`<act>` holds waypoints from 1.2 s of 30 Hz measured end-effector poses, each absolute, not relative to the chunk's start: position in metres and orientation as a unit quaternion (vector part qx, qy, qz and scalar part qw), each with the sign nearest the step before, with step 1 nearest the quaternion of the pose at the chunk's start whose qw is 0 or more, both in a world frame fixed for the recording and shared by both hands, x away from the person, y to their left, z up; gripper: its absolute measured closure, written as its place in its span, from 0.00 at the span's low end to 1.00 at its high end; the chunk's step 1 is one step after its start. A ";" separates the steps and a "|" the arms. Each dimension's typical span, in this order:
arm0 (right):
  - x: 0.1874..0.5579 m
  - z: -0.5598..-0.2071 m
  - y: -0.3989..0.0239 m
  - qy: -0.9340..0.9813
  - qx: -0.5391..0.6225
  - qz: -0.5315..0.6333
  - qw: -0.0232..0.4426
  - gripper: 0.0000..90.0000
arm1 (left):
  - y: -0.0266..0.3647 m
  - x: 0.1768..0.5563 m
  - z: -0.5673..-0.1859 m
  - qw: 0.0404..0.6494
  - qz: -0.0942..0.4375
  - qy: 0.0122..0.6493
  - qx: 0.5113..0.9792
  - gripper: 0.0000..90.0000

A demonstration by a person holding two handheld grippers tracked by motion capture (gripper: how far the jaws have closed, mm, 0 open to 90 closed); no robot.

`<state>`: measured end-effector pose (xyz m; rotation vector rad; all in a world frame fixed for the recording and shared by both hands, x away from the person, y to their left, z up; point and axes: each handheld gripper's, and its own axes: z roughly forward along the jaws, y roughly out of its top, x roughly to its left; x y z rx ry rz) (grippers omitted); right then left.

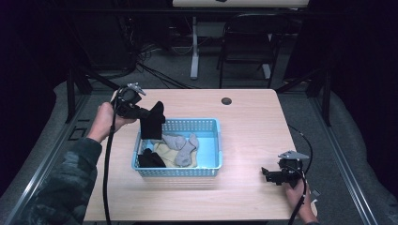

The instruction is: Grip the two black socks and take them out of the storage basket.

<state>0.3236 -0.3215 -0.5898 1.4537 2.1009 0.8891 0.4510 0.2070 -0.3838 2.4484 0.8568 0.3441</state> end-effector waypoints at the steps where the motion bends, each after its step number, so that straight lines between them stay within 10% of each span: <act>1: 0.324 -0.589 -0.322 0.760 0.524 0.318 0.216 0.00 | 0.212 0.449 -0.378 0.262 0.131 0.319 0.902 0.96; 36: 0.324 -0.589 -0.322 0.760 0.524 0.319 0.216 0.00 | 0.314 0.428 -0.363 0.253 0.175 0.419 0.854 0.96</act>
